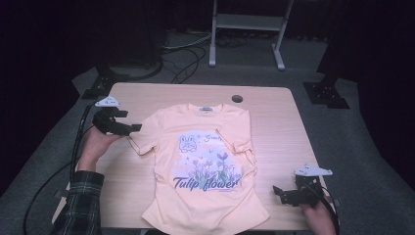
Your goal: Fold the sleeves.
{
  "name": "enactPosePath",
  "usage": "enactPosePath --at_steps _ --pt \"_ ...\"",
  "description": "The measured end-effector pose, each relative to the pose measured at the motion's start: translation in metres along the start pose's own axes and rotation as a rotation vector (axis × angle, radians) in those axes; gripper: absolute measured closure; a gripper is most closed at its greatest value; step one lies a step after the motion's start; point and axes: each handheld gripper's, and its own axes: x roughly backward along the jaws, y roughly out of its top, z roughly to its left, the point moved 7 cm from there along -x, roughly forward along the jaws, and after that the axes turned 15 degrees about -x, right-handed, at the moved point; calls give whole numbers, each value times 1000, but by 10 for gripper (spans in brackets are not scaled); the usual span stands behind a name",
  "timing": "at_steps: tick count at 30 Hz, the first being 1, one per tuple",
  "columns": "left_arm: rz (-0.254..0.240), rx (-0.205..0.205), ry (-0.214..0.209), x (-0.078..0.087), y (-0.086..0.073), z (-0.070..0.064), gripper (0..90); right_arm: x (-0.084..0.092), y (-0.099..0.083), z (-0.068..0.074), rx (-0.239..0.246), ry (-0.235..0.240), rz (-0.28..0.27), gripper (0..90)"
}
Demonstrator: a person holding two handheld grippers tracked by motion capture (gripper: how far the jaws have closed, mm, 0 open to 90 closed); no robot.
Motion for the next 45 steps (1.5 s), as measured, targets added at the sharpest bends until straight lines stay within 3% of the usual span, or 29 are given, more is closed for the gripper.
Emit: enactPosePath --at_steps 9,14,26,45 --pt "28 35 40 -3 -15 8 186 0 0 0 0 0 0 0" --pt "35 63 76 -2 -24 14 294 0 0 0 0 0 0 0" --pt "52 83 95 -5 -44 20 395 0 0 1 4 5 1 0" --pt "91 169 69 -16 -65 24 589 0 0 1 13 13 3 0"
